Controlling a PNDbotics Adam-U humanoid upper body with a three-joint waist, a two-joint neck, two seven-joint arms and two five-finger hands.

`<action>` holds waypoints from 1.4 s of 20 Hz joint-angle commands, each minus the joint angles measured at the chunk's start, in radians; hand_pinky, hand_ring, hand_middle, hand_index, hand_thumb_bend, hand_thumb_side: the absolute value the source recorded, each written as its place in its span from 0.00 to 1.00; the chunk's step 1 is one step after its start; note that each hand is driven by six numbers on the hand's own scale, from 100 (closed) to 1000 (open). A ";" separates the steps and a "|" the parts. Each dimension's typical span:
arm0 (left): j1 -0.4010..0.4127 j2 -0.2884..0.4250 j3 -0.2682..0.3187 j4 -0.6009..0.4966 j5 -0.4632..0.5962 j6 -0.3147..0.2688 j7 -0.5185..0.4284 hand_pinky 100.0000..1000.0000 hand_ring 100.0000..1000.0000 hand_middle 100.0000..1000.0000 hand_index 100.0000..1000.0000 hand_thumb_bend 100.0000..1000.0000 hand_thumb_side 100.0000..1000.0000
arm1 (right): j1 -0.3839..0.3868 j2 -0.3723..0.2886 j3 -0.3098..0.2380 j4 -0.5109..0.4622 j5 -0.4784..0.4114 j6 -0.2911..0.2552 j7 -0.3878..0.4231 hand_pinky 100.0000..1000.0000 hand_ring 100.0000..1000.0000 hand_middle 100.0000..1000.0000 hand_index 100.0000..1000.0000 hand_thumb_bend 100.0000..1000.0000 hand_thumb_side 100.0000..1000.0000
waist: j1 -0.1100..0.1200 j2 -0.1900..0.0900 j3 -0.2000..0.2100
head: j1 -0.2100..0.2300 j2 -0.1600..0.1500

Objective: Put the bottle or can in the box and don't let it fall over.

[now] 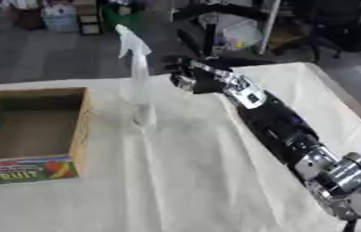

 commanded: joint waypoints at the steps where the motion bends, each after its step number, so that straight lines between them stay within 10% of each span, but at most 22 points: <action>1: -0.023 0.004 -0.006 -0.008 0.009 -0.003 -0.008 0.72 0.73 0.58 0.78 0.48 0.53 | -0.031 -0.022 -0.003 0.003 0.008 -0.003 -0.016 1.00 1.00 1.00 1.00 0.00 0.39 | 0.000 -0.023 0.007 | -0.010 0.002; 28: -0.056 -0.011 -0.031 0.021 0.024 -0.011 -0.039 0.72 0.73 0.58 0.78 0.47 0.53 | -0.089 -0.036 -0.015 0.068 -0.064 0.039 -0.058 1.00 1.00 1.00 1.00 0.00 0.42 | -0.037 -0.054 0.057 | -0.083 0.011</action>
